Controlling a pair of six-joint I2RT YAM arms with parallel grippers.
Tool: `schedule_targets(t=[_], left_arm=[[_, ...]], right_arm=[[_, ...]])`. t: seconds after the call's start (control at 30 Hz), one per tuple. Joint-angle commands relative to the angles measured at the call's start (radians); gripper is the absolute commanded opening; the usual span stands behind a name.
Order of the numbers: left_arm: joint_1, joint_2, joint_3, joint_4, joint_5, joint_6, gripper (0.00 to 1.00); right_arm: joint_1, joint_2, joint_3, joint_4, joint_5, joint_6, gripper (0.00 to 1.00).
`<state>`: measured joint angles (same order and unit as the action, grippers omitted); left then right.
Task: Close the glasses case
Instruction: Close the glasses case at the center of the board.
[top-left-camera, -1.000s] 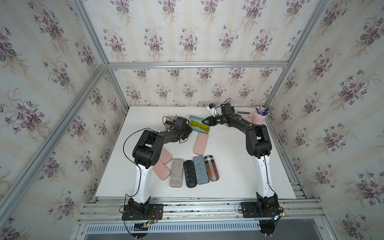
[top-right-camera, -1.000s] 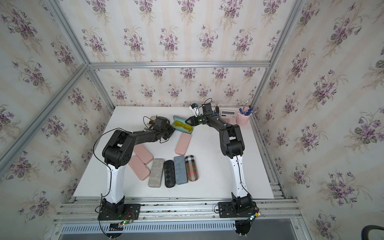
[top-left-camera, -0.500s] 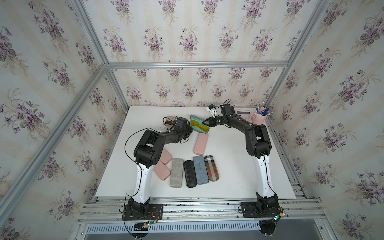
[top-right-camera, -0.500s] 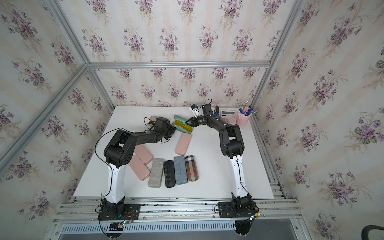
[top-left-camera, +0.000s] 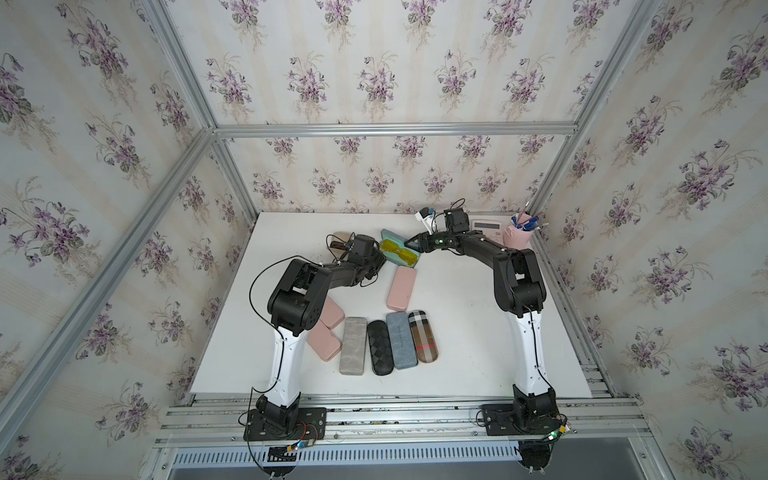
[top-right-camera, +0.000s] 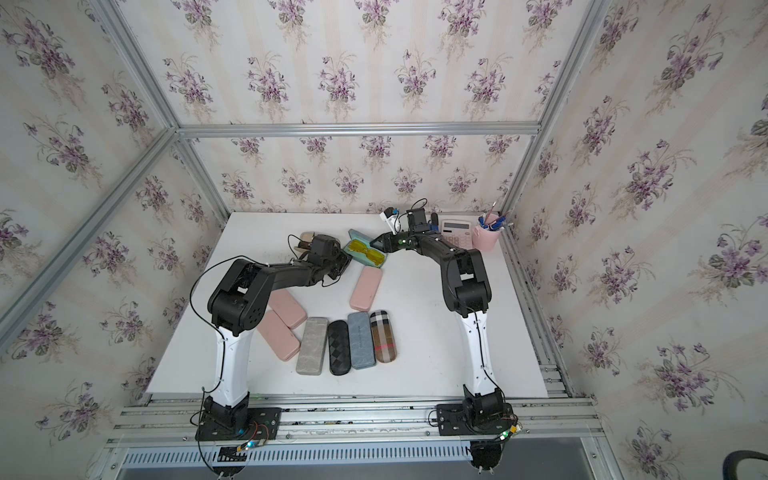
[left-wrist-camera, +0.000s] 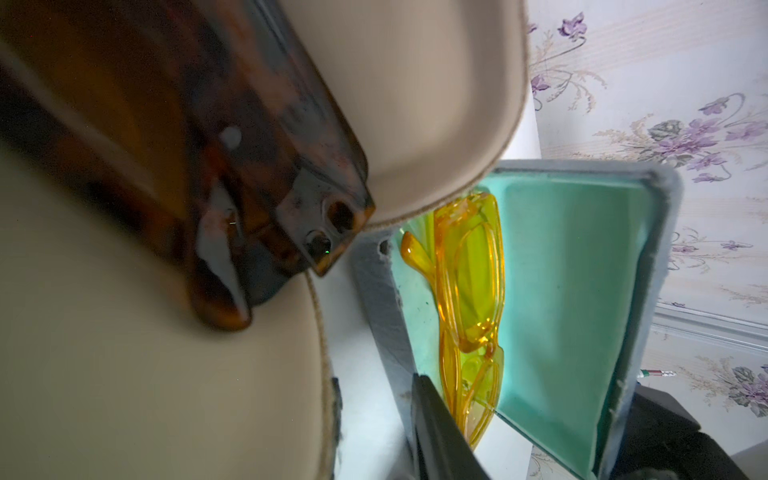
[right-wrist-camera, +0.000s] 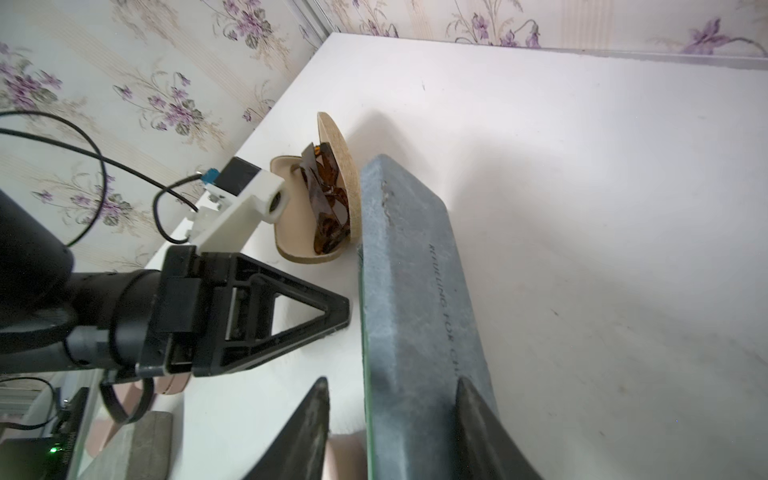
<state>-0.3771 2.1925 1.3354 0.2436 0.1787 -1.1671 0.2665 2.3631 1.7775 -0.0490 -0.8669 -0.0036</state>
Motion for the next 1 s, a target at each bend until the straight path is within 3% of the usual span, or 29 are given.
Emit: schedule_targets(t=[0.0, 0.27, 0.97], left_arm=[[0.001, 0.006, -0.004, -0.043, -0.008, 0.01, 0.33], [0.003, 0.007, -0.005, -0.044, -0.006, 0.016, 0.33], [0.003, 0.007, -0.007, -0.043, -0.001, 0.02, 0.32]], right_arm=[[-0.009, -0.013, -0.001, 0.063, -0.071, 0.075, 0.49], [-0.018, 0.009, 0.002, 0.09, -0.088, 0.114, 0.4], [-0.013, 0.024, -0.02, 0.063, -0.067, 0.085, 0.3]])
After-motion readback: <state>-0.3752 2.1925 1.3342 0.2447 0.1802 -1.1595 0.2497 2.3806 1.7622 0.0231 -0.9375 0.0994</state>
